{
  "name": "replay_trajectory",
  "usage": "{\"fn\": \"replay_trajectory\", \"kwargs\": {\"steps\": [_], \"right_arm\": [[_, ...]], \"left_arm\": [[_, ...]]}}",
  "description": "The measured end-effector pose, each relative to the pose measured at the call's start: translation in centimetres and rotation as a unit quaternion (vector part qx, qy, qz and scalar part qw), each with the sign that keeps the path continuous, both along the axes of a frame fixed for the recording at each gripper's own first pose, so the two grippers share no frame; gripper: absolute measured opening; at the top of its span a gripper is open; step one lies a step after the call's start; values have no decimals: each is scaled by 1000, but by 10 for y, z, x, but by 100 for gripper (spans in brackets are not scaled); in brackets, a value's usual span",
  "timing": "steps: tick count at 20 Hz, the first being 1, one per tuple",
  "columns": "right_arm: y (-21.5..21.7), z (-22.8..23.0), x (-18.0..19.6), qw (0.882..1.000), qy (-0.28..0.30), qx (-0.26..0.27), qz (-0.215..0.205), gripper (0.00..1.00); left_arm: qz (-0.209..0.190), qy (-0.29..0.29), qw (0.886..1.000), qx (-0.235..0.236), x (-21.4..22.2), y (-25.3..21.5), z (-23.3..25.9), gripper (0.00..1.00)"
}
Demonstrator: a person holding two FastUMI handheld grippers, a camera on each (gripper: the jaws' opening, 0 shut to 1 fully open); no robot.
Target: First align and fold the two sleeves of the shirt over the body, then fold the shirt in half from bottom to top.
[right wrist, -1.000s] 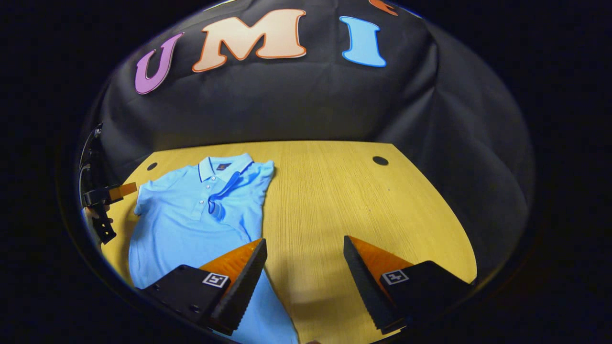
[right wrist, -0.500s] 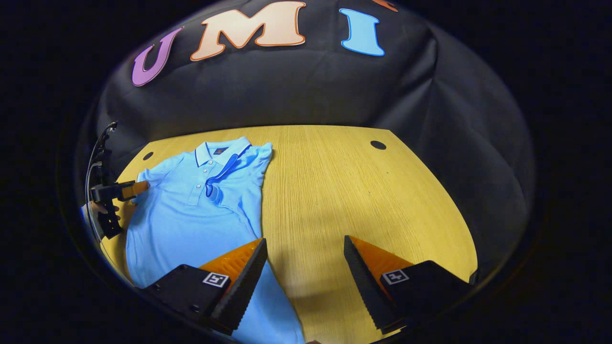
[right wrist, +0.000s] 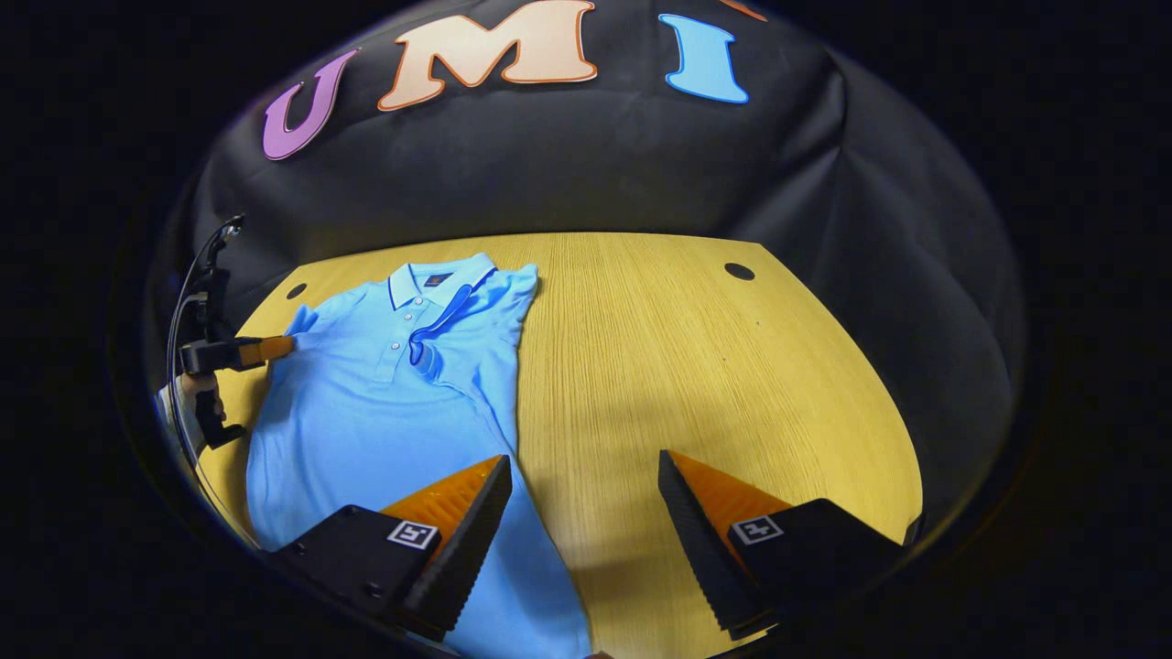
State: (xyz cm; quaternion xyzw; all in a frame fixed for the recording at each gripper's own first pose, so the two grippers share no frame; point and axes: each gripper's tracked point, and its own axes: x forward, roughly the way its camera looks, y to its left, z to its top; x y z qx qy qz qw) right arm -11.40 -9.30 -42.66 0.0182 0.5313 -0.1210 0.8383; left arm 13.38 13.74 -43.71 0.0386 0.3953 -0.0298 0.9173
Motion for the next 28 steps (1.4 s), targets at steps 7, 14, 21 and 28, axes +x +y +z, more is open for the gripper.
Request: {"fn": "replay_trajectory", "kwargs": {"steps": [7,14,21,28], "right_arm": [[-25,15,-19,1000,-16,10,-22,100],[-78,39,-63,998,-22,5,-64,100],[-113,51,-77,996,-38,19,-78,98],[-72,49,-46,993,-76,72,53,98]], "left_arm": [[-73,-55,996,14,28,-81,53,0],[-97,-19,994,49,25,-151,20,0],[-79,26,991,106,6,-159,-21,2],[-54,-61,994,74,-54,-158,92,95]]}}
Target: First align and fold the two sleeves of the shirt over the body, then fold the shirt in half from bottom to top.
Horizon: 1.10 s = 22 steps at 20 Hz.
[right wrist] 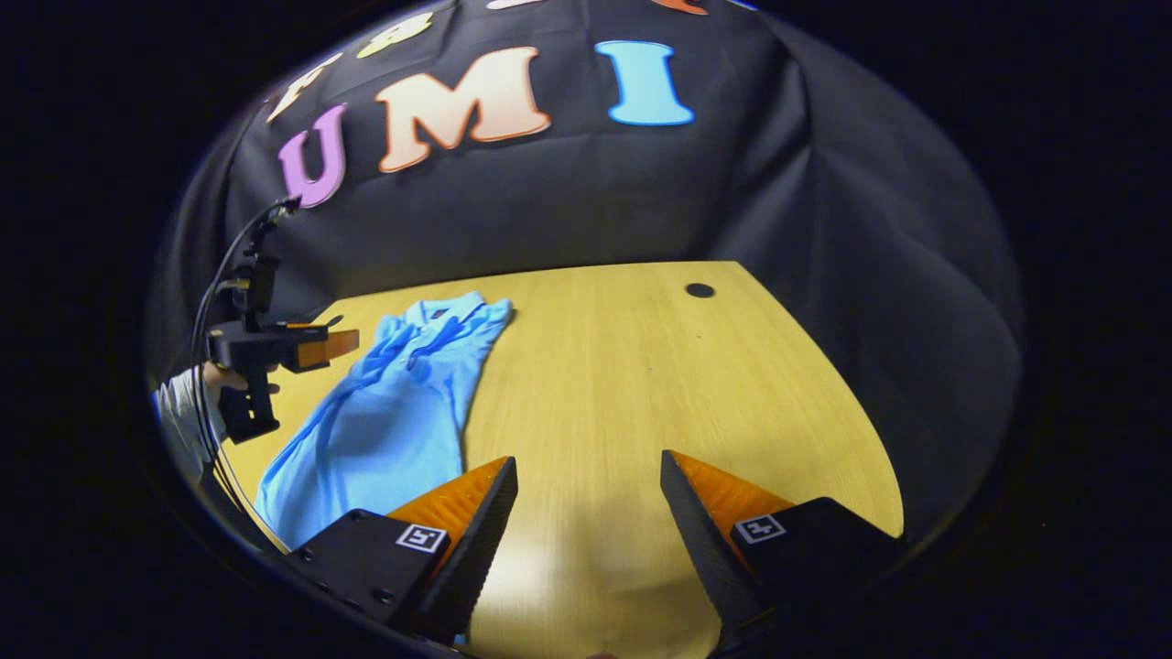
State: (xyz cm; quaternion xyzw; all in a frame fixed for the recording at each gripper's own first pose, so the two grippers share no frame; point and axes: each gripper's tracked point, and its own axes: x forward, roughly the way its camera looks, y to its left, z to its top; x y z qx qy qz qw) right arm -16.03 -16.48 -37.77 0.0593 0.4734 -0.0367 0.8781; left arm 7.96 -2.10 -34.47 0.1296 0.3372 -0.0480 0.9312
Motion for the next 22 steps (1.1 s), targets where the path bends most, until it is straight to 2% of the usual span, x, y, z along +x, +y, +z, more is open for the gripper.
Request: {"fn": "replay_trajectory", "kwargs": {"steps": [1,3,5,6,8,13,14,16,18,22], "right_arm": [[10,-1,-4,1000,-1,5,21,94],[31,1,-13,999,-5,13,51,98],[53,6,-23,998,-8,25,60,94],[65,10,-28,998,-11,32,60,98],[86,15,-41,997,-15,33,64,98],[121,15,-100,997,10,7,70,98],[127,14,-113,997,18,3,71,94],[136,10,-134,997,29,-3,73,98],[142,6,-150,997,41,-10,71,94],[151,-4,-170,996,59,-17,68,98]], "left_arm": [[1,-13,1000,2,-15,6,13,95],[1,-35,999,5,-48,17,38,95],[1,-37,999,12,-85,28,51,95],[-1,-34,999,15,-103,32,54,95],[-12,-30,999,13,-135,38,59,95],[-26,7,1000,-10,-213,65,43,96],[-25,16,999,-11,-227,72,37,95],[-21,37,999,-12,-253,86,25,96],[-15,57,998,-13,-278,96,10,96],[-18,88,996,-4,-312,108,-15,96]]}}
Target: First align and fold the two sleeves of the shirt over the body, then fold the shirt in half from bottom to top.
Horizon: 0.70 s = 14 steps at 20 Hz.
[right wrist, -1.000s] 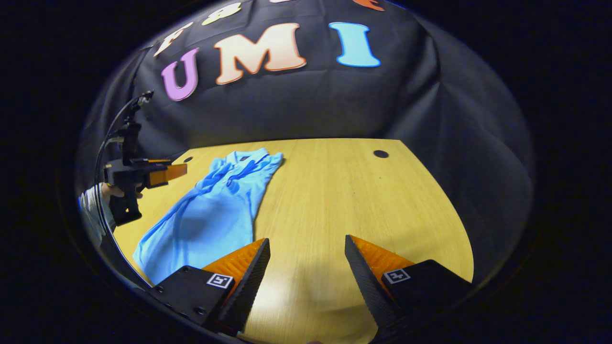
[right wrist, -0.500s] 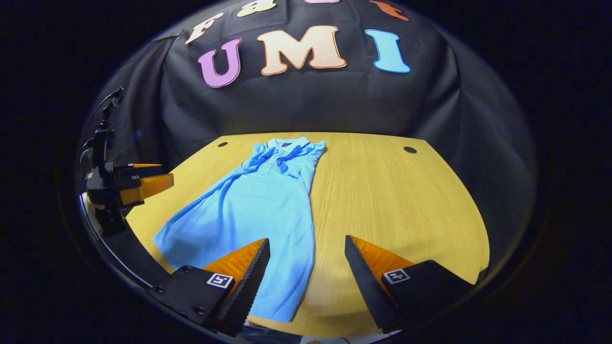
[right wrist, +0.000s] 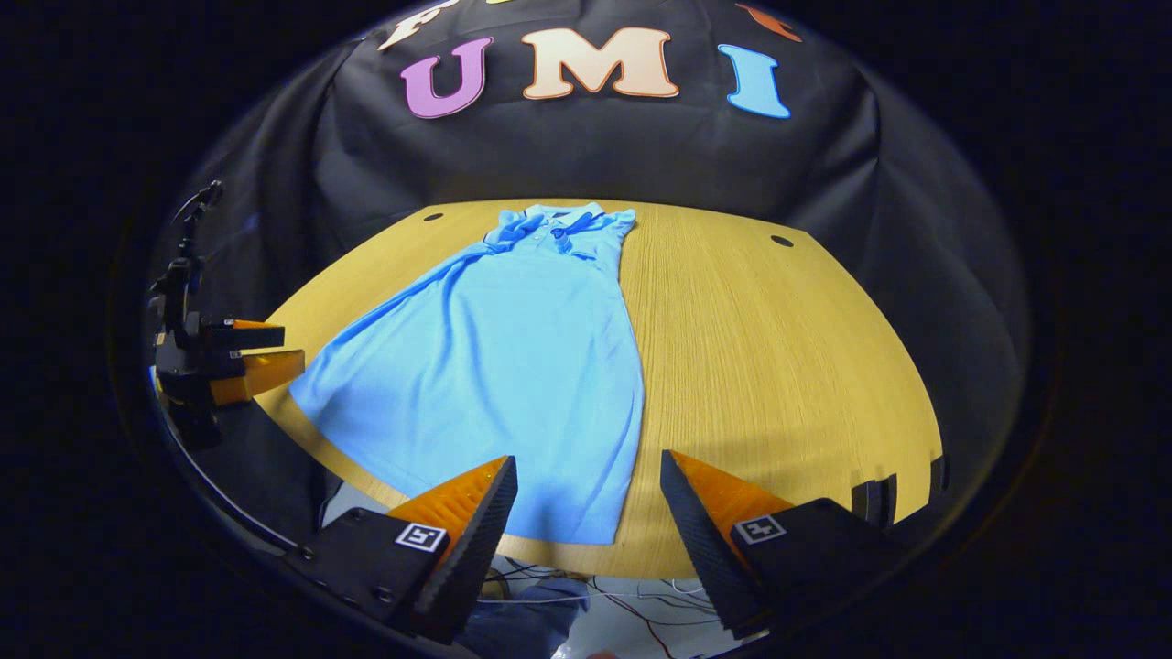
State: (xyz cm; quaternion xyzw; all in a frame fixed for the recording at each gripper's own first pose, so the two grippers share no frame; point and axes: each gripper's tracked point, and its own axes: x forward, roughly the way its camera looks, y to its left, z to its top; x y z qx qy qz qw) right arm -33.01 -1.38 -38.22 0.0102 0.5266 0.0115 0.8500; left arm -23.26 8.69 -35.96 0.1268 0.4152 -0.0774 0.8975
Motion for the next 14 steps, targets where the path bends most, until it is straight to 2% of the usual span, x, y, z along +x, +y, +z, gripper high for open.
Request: {"fn": "replay_trajectory", "kwargs": {"steps": [2,5,10,11,13,14], "right_arm": [[1,-7,-11,1000,13,-6,0,94],[3,-13,-16,1000,22,-9,-4,98],[11,-26,-22,999,43,-3,3,98],[13,-29,-24,999,47,-4,8,94],[17,-35,-29,998,61,-3,16,98],[16,-34,-26,998,57,2,7,95]], "left_arm": [[-1,5,1000,-7,-7,0,-6,96],[-9,24,1000,-9,-18,1,-20,96],[-7,33,999,-1,-19,5,-29,96],[-9,34,999,-3,-19,4,-29,96],[-19,39,999,-8,-20,2,-28,96],[-25,40,999,-9,-19,1,-27,94]]}}
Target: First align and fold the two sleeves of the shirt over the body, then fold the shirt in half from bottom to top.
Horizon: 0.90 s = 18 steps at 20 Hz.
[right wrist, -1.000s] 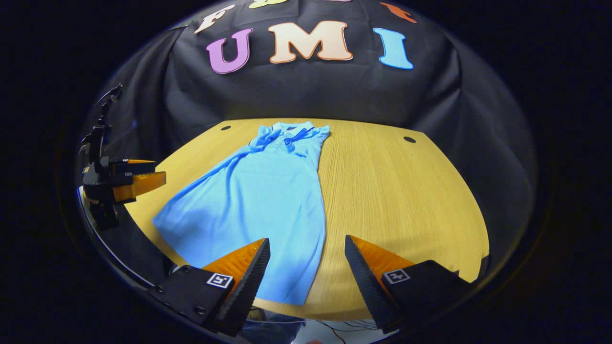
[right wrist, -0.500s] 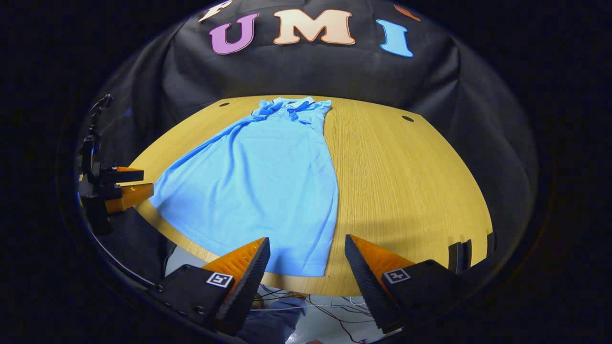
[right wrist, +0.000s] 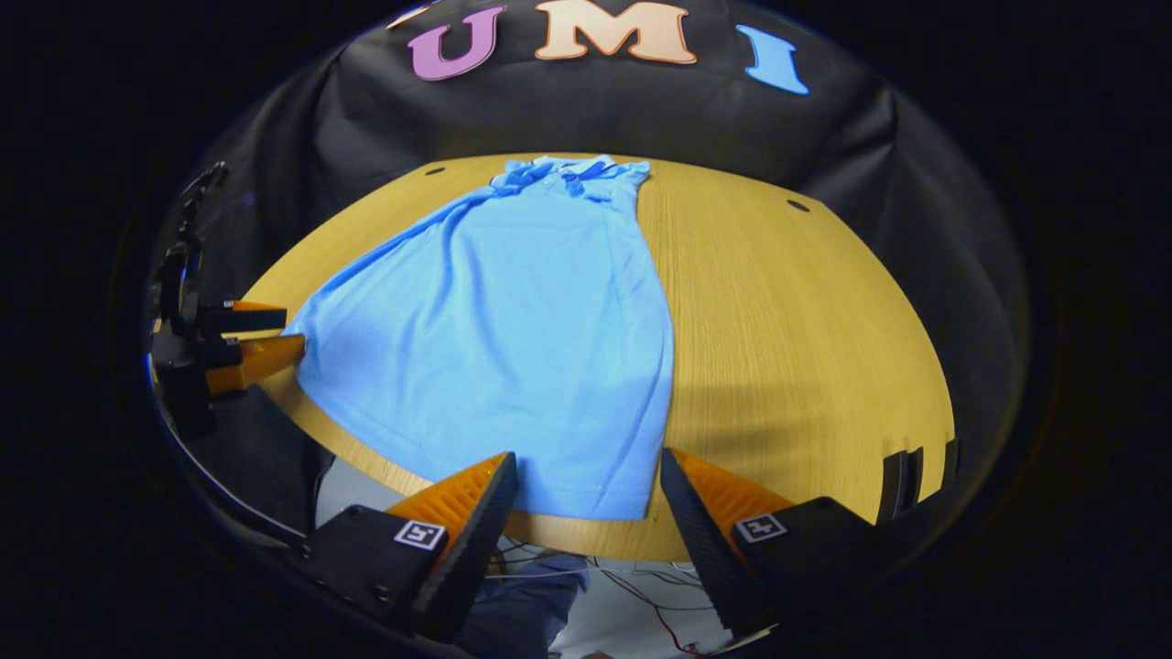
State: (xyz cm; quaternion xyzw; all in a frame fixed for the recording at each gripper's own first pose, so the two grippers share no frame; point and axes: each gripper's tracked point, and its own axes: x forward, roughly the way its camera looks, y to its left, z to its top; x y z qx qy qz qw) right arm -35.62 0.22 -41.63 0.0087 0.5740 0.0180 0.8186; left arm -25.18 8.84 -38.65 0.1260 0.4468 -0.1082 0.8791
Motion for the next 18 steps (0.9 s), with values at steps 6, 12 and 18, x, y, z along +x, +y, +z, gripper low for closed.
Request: {"fn": "replay_trajectory", "kwargs": {"steps": [6,12,18], "right_arm": [[18,-4,0,1000,13,27,-2,45],[20,-2,1,999,16,41,-9,11],[18,26,28,998,-31,60,-18,11]], "left_arm": [[18,13,999,-42,-6,-20,-4,61],[-1,3,1000,-16,1,-34,-9,0],[25,3,998,-58,12,-52,14,0]]}}
